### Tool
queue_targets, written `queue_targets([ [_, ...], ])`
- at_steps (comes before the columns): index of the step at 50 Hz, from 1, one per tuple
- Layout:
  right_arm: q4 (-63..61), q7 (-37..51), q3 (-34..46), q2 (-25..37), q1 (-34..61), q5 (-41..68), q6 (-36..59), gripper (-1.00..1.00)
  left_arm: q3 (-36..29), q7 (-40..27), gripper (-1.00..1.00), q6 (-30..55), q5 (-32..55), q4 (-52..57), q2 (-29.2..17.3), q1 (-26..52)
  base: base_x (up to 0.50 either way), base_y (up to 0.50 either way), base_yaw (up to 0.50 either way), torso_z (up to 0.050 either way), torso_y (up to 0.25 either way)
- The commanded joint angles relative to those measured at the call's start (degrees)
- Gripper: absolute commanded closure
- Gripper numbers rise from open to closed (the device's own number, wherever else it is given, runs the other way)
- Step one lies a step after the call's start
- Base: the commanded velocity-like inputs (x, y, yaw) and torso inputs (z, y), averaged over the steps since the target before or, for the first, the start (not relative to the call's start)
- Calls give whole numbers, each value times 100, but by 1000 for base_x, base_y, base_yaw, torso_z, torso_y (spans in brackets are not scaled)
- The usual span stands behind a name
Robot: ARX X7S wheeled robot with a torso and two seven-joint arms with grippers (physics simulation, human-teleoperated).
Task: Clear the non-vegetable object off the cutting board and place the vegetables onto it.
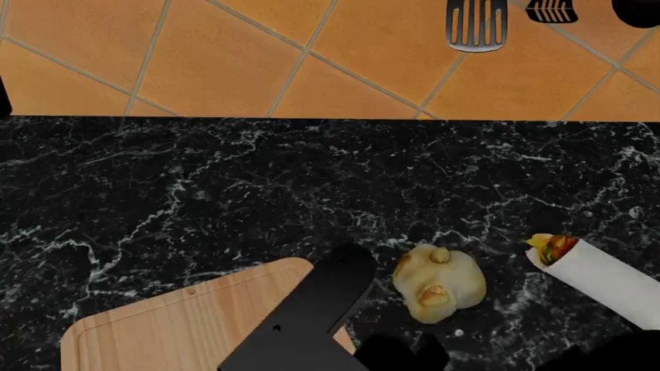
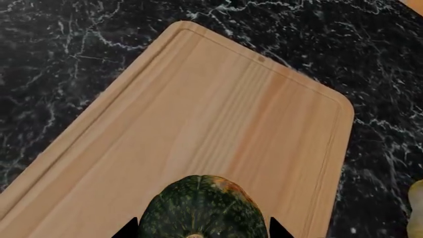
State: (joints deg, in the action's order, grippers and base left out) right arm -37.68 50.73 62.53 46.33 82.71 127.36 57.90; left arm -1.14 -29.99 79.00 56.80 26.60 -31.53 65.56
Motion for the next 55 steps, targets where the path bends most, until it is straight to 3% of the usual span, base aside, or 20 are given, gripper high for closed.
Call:
queue_targets([
  [1, 131, -334, 8, -487, -279, -600, 23, 100, 94, 108, -100, -54, -68, -32, 82, -63, 35, 0, 0, 0, 0],
  [22, 122, -439, 84, -433, -667, -938, -62, 100, 92, 90, -100, -187, -44, -62, -9, -162, 36, 0, -4, 0, 0],
  [23, 120, -439, 82, -427, -660, -941, -59, -100, 92, 83, -100, -184, -39, -61, -10, -160, 36, 0, 0, 0, 0],
  [44, -357, 342, -158, -257, 583, 235, -212, -100, 59, -1, -100, -174, 44, -54, -59, -119, 36, 0, -5, 0, 0],
  [55, -531, 362, -588, 188, 881, 536, -482, -100, -21, 0, -100, -221, 39, -80, -78, -81, 36, 0, -3, 0, 0],
])
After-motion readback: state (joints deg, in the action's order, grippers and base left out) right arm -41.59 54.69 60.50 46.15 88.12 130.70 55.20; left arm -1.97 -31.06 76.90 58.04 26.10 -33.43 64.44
